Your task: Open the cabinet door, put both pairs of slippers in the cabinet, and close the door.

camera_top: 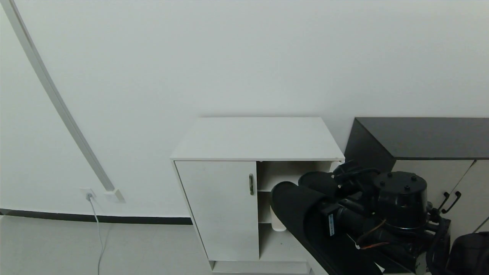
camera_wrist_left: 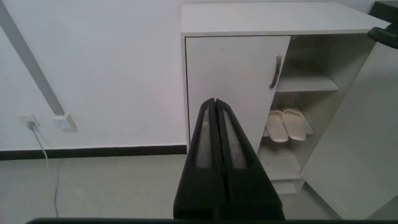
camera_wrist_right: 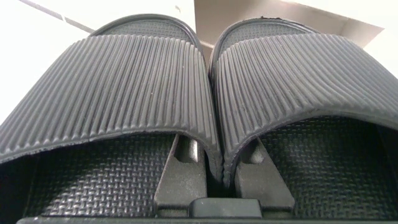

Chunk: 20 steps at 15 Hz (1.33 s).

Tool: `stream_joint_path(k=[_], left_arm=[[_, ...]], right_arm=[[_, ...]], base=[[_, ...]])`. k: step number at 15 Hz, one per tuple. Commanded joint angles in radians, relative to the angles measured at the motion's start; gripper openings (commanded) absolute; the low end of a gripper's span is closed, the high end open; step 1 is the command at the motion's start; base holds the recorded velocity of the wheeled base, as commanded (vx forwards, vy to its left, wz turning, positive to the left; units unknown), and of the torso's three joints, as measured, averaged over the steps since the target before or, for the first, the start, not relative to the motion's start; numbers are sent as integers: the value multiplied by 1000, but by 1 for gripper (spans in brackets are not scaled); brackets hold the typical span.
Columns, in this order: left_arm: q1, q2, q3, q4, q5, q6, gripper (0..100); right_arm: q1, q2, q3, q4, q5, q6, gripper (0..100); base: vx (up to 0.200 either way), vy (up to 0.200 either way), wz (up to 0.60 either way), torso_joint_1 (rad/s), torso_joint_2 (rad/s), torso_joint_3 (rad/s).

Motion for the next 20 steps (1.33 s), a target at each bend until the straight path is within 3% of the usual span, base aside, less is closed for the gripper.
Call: stream_joint_path(k=[1, 20], left_arm=[[0, 0, 0, 0, 0, 1, 0], [0, 0, 0, 0, 0, 1, 0]], right_arm=[[1, 3, 0, 0, 0, 0, 0], [24, 11, 21, -28, 1, -1, 0]], base=[[0, 0, 0, -159, 383, 217], [0, 0, 0, -198, 498, 301]])
